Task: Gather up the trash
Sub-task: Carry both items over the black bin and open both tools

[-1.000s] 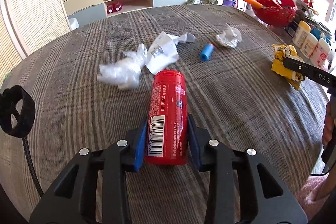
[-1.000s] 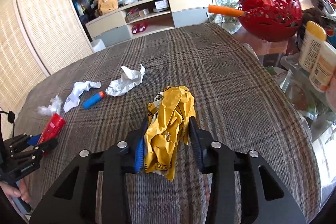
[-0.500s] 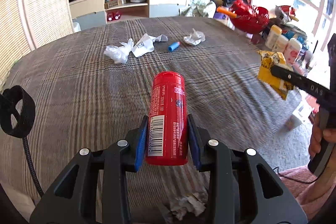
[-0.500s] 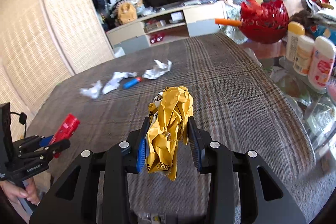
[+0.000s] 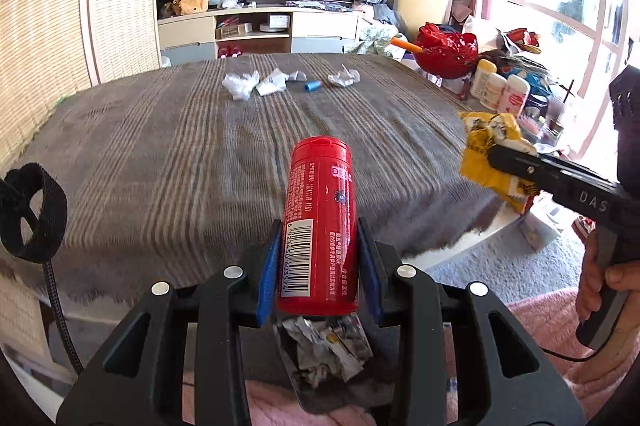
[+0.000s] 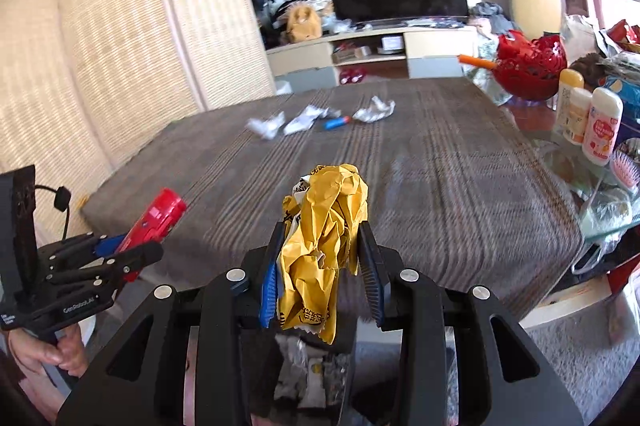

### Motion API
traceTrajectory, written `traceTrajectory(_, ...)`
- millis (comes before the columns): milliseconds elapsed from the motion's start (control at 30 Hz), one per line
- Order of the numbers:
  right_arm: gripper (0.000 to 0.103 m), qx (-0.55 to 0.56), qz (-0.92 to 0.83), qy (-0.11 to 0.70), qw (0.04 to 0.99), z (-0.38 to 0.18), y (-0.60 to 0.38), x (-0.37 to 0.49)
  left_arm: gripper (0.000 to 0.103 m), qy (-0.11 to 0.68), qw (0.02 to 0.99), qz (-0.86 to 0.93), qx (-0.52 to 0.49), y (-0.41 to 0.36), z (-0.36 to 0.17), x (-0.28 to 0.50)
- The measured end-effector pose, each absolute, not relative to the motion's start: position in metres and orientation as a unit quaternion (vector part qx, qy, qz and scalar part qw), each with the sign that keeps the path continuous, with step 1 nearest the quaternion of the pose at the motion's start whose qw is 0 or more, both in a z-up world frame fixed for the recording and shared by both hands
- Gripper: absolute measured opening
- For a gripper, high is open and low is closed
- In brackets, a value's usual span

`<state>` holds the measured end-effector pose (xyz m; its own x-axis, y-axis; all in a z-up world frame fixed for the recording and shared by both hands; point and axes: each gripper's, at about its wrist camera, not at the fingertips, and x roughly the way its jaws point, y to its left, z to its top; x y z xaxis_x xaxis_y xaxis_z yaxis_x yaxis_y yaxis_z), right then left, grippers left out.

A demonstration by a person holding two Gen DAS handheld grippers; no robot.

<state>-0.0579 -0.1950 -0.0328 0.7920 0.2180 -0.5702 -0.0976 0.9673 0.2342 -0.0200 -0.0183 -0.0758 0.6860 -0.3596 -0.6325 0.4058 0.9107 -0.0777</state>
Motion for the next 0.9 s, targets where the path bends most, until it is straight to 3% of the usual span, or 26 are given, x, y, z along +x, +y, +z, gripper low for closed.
traceTrajectory(467, 0.038, 0.128, 0.106, 0.424, 0.890, -0.132, -0.178, -0.070, 0.034, 0.438, 0.874, -0.208, 0.031, -0.029, -0.176, -0.040)
traceTrajectory(900, 0.038, 0.135, 0.118, 0.457, 0.871, -0.205, -0.150, -0.038, 0.033, 0.483, 0.850, -0.208, 0.026, -0.042, -0.260, -0.008)
